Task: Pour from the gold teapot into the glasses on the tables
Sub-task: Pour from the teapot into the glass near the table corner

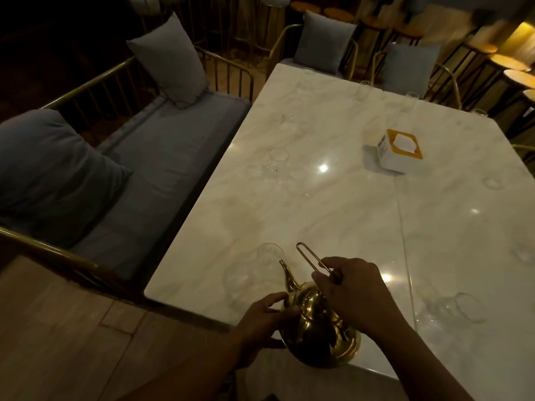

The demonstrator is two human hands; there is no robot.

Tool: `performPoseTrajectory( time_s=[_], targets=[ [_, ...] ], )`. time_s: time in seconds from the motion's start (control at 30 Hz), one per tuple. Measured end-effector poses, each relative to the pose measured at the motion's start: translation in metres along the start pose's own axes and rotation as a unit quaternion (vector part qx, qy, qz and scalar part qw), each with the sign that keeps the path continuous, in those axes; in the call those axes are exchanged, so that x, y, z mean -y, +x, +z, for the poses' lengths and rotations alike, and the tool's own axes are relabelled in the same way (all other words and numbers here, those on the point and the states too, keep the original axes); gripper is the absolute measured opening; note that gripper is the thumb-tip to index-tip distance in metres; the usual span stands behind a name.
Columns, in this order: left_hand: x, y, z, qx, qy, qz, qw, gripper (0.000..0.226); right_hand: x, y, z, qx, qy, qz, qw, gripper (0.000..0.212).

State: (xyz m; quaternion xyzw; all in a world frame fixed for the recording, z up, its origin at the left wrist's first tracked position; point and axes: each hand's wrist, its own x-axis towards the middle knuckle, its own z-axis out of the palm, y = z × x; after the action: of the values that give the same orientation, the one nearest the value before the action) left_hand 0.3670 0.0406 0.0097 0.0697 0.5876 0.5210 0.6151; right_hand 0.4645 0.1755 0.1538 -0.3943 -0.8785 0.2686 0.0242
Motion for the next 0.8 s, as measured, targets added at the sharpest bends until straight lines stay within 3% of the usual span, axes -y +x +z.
performPoseTrajectory(
  time_s=[0.47, 0.8],
  targets=[
    [-0.0004, 0.0003, 0.0034, 0.008, 0.002, -0.001, 1.0, 0.051, 0.0007, -0.001, -0.0036, 0.005, 0.0, 0.004, 1.0, 0.043],
    [-0.003, 0.0019, 0.0005, -0.001, 0.015, 0.005, 1.0, 0.058, 0.0039, -0.0001, -0.0048, 0.005, -0.016, 0.0, 1.0, 0.044]
  ],
)
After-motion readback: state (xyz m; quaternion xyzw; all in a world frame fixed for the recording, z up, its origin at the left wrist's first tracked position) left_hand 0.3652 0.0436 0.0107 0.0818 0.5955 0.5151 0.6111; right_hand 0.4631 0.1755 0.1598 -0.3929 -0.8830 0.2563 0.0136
